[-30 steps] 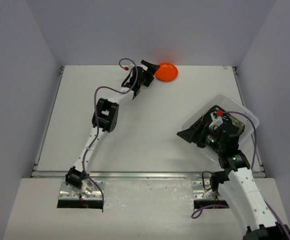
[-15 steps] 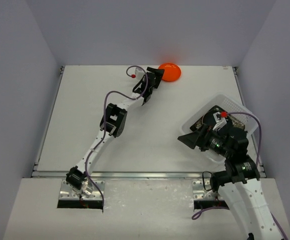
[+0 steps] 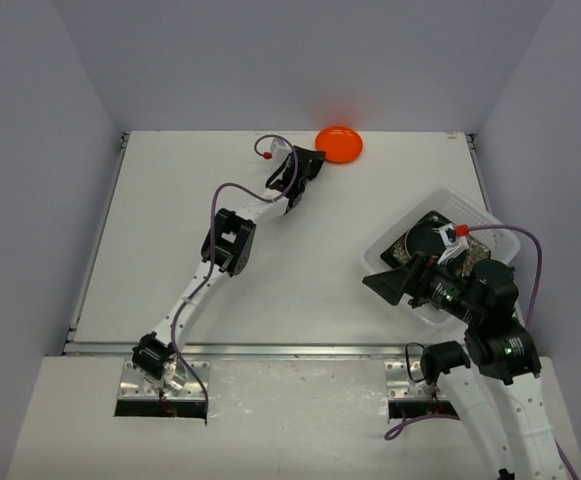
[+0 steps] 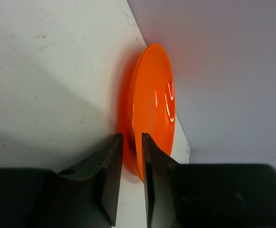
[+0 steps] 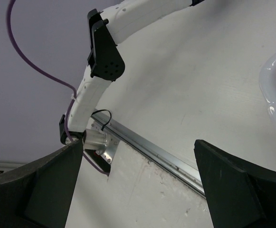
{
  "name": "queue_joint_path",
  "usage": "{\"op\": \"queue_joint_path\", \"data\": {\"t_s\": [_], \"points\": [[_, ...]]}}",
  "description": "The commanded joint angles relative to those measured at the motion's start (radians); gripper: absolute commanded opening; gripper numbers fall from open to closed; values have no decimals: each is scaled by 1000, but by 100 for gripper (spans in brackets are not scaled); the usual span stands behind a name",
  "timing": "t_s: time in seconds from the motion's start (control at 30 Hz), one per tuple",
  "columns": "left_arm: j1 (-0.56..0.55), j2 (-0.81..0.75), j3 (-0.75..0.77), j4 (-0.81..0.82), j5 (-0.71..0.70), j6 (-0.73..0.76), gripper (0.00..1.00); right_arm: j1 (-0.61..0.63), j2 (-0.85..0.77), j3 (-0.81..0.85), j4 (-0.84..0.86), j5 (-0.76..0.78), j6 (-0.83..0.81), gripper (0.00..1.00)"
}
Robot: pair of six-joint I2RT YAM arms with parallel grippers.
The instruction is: Place the plates into the plastic bin on the countertop
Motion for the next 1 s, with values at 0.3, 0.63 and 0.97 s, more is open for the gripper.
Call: {"op": "queue_joint_path", "data": {"t_s": [0.3,0.63,0.97], "points": [[-1,29,-41,22,15,39,0,29,-35,82,-84,135,-98,99],[-1,-382,-485,162,86,225,0,31,-41,72,-94,200,-142,99],[-7,-995,-1160,302,165,328,0,31,155,147,-115,364,-280,99]]}}
